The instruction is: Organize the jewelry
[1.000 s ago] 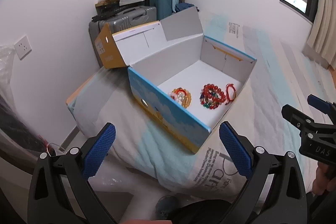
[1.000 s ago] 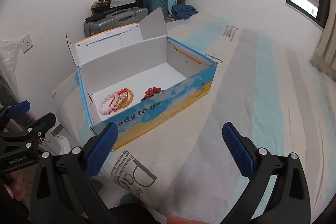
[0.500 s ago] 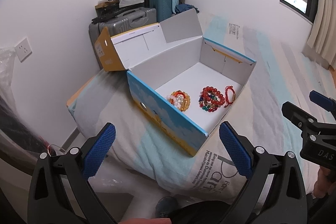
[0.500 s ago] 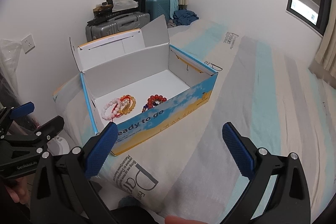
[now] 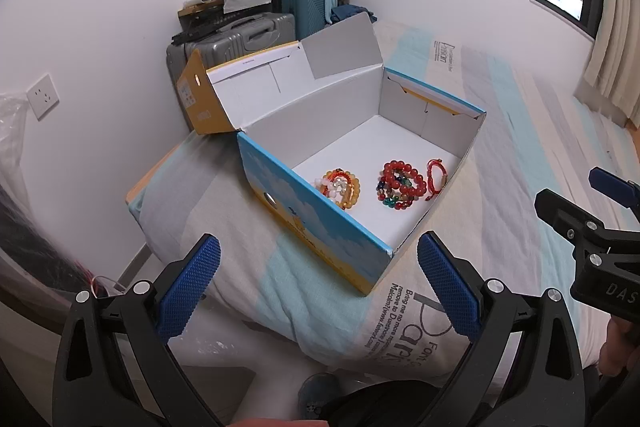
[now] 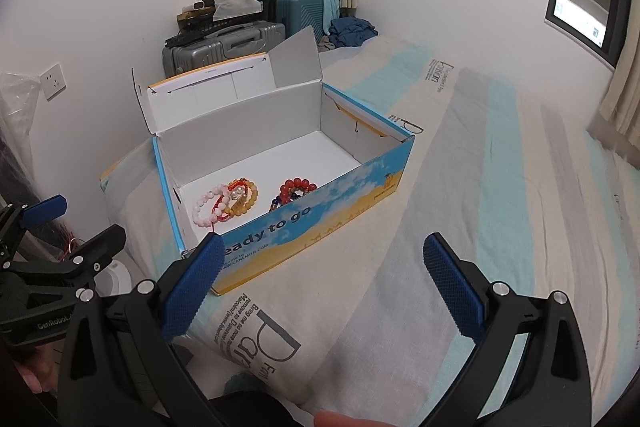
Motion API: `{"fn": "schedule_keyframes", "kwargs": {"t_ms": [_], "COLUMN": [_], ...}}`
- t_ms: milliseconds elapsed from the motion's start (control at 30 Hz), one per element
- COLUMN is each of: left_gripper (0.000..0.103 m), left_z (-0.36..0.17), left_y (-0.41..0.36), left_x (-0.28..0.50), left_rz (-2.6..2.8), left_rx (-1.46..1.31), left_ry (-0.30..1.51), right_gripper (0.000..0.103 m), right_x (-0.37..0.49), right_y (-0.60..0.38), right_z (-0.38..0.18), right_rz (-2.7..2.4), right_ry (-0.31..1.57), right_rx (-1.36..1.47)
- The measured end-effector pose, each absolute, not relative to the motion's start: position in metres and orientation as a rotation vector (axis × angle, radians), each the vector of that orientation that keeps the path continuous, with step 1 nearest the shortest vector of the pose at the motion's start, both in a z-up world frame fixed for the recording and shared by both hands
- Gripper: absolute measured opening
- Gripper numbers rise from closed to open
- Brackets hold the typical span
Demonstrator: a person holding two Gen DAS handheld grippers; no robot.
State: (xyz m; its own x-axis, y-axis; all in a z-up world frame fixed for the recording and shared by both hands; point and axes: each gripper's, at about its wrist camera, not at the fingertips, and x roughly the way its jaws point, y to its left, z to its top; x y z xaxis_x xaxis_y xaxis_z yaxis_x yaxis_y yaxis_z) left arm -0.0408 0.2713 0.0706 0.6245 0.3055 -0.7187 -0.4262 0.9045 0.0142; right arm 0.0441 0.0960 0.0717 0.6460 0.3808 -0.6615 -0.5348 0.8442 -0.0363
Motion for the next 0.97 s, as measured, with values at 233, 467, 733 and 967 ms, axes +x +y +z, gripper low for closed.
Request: {"fn": "schedule_keyframes", "kwargs": {"t_ms": [233,467,733,967], "left_gripper": [0.097,0.097,0.097,0.097], "left_z": [0.0694,0.0666,0.067,0.066], "left_y": [0.2703,0.2694,0.2719,0.2737], "left_x": [-0.0413,-0.042,-0.0445,-0.0444], "left_rz": [0.421,0.42,0.429,0.425], "left_rx": [-0.157,-0.159,-0.181,-0.187], "left_ry": [0.796,0.793,0.785,0.792], "right_gripper": [0.096,0.096,0.096,0.096], "right_x": [0.0441,0.0441,0.0436,0.0437], "right_y": [0.0965,0.0962,0.0961,0.0956], "right_z": [0.0716,0.0719,0.0712,0.0715], "right_rz": [0.526,0.525,0.526,0.526], "right_ry": [0.695,0.695,0.694,0.694], "right_rx": [-0.236,-0.239,-0.239,-0.239]}}
